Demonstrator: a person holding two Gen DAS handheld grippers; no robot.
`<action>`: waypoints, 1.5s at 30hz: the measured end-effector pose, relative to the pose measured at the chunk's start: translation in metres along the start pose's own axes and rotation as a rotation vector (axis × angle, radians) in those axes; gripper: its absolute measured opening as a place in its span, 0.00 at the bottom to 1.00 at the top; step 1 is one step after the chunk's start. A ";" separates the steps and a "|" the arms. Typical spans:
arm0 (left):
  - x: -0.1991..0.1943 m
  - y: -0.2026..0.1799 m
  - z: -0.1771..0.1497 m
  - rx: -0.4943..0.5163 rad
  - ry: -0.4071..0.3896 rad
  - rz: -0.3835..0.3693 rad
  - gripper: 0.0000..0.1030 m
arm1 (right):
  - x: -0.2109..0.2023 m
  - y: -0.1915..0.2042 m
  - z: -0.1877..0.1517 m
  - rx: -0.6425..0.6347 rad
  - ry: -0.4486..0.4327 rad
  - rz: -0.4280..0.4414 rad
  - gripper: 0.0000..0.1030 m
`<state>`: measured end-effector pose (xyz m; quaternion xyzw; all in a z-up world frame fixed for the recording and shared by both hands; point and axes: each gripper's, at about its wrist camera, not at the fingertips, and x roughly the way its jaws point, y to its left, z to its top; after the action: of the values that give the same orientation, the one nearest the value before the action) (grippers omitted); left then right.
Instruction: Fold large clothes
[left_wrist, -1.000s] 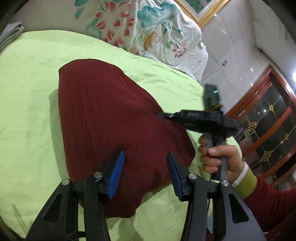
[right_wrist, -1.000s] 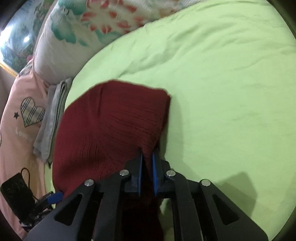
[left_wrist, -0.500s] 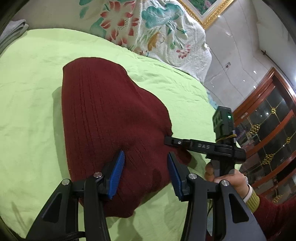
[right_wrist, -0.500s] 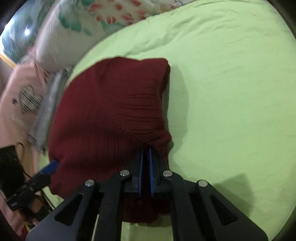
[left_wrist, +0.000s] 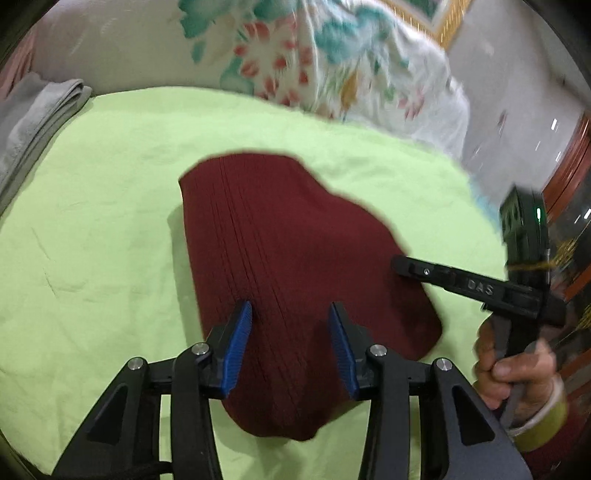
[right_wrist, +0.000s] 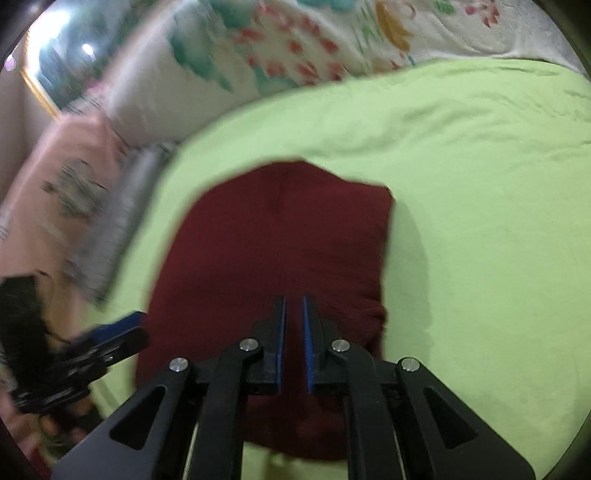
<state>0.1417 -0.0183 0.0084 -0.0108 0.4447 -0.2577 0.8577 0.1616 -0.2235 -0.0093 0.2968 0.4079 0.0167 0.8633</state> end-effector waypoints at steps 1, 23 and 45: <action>0.007 -0.003 -0.004 0.030 0.016 0.031 0.42 | 0.008 -0.004 -0.003 0.004 0.023 -0.014 0.08; -0.024 -0.011 -0.012 -0.020 -0.021 0.184 0.46 | -0.027 0.011 -0.036 -0.048 0.002 0.051 0.14; -0.027 0.019 0.031 -0.052 -0.095 0.357 0.56 | 0.008 -0.029 0.036 0.102 -0.055 0.022 0.55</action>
<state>0.1607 0.0036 0.0427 0.0339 0.4052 -0.0888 0.9093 0.1866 -0.2634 -0.0120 0.3449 0.3812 -0.0027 0.8577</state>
